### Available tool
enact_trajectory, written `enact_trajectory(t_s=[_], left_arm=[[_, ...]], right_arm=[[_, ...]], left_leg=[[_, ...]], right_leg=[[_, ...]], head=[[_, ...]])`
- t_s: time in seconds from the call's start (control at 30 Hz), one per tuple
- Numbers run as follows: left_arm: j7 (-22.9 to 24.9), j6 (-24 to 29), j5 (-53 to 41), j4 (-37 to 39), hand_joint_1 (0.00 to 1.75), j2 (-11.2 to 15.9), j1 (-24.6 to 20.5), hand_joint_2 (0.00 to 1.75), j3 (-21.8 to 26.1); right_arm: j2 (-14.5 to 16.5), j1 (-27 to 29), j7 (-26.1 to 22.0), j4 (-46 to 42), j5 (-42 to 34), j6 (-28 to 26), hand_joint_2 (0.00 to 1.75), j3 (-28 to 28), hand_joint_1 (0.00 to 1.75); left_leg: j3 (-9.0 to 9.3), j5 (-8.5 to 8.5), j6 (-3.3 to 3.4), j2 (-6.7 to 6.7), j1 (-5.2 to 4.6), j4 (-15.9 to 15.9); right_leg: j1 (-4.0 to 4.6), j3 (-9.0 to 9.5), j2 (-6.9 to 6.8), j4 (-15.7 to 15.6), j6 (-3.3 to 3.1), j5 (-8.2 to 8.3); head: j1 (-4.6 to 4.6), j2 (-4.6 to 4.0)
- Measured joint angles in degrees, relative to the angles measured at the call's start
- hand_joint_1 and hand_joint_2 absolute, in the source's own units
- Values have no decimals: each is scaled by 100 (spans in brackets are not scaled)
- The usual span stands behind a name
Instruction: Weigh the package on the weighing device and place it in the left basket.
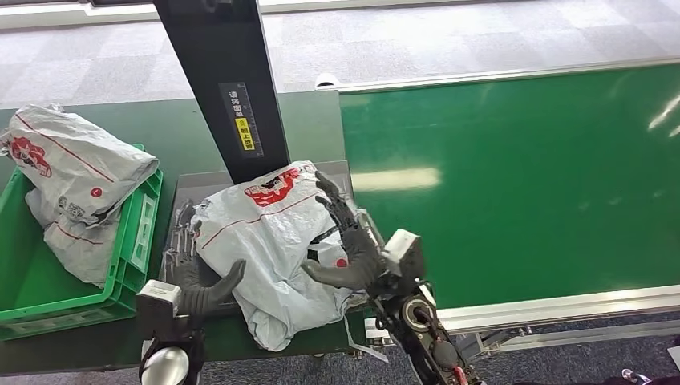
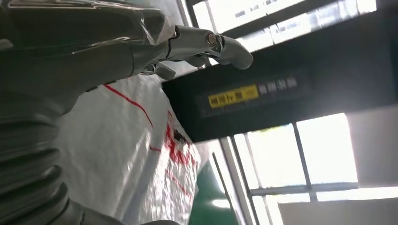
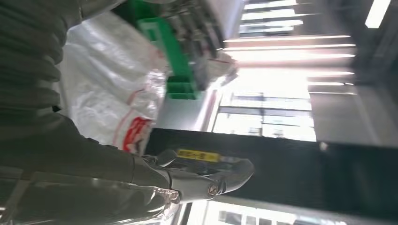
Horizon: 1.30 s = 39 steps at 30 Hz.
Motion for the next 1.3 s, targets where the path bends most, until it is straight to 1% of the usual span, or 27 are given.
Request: enact_trajectory(t_s=[0.1,0.17,0.23,0.3,0.4,0.5,0.6,0.73,0.97,1.07,1.17,1.2,1.3], left_arm=[[81,-203,-582,-65,0,25,-103,175,-355],[199,-217,-1048,-63,0,39,-221,175,-580],[408,-200,-1757,46,0,56,-440,175,-824],[649,-101,-2515,337,0,60,-756,175,-1107],[865,267,-3347,1139,0,44,-1301,175,-1492],[849,495,-3520,1830,0,8,-1656,175,-1708],[827,530,-3543,2246,0,-5,-1835,175,-1815],[824,531,-3547,2495,0,-7,-1936,175,-1888],[835,527,-3565,2693,0,-7,-1991,175,-1916],[1026,508,-3872,2903,0,-11,-2110,175,-1988],[1314,686,-4572,3754,0,-94,-2510,175,-2190],[1456,769,-4860,4100,4,-140,-2661,175,-2287],[1894,868,-5591,4959,134,-305,-3104,175,-2650]], right_arm=[[-73,262,-43,-532,-743,415,175,-529,0],[-101,422,-41,-791,-1006,617,175,-860,0],[-106,571,-26,-998,-1232,828,175,-1178,0],[-99,676,9,-1154,-1383,1002,175,-1476,0],[-68,738,66,-1276,-1456,1166,175,-1818,0],[-34,768,88,-1319,-1461,1221,175,-2015,0],[-11,792,88,-1340,-1461,1243,175,-2130,0],[1,809,90,-1365,-1461,1254,175,-2204,0],[13,819,90,-1369,-1461,1256,175,-2256,0],[13,835,69,-1371,-1439,1255,175,-2272,0],[26,896,21,-1394,-1364,1252,175,-2315,0],[31,922,5,-1403,-1316,1244,175,-2329,0],[39,1008,-58,-1416,-1127,1165,175,-2383,0]], left_leg=[[-1,0,0,-2,-1,0],[0,0,1,-1,-1,1],[1,1,1,-8,-1,1],[1,2,2,-14,-1,1],[2,4,3,-5,-1,1],[4,5,3,-1,-1,1],[3,5,2,-1,-1,1],[-1,4,2,-1,-1,1],[-1,4,2,-1,-1,1],[1,5,2,-3,-1,1],[1,6,2,-6,-1,2],[1,6,3,-5,-1,2],[6,5,3,-13,-2,2]], right_leg=[[-2,2,-3,0,1,1],[-2,1,-2,-1,1,1],[-2,3,-10,-1,2,1],[-2,6,-17,-1,2,2],[-2,8,-12,-1,-1,7],[-2,7,-8,-1,-3,9],[-1,4,-8,0,-3,9],[-1,1,-7,0,-3,8],[-1,2,-7,0,-3,8],[-1,2,-9,-1,-3,8],[-2,5,-12,-1,-3,8],[-2,6,-11,0,-3,9],[-3,18,-19,-1,-1,7]], head=[[1,0],[1,0],[1,0],[0,0],[0,0],[0,0],[-1,0],[-1,0],[-1,0],[-1,0],[-1,0],[-1,0],[0,0]])
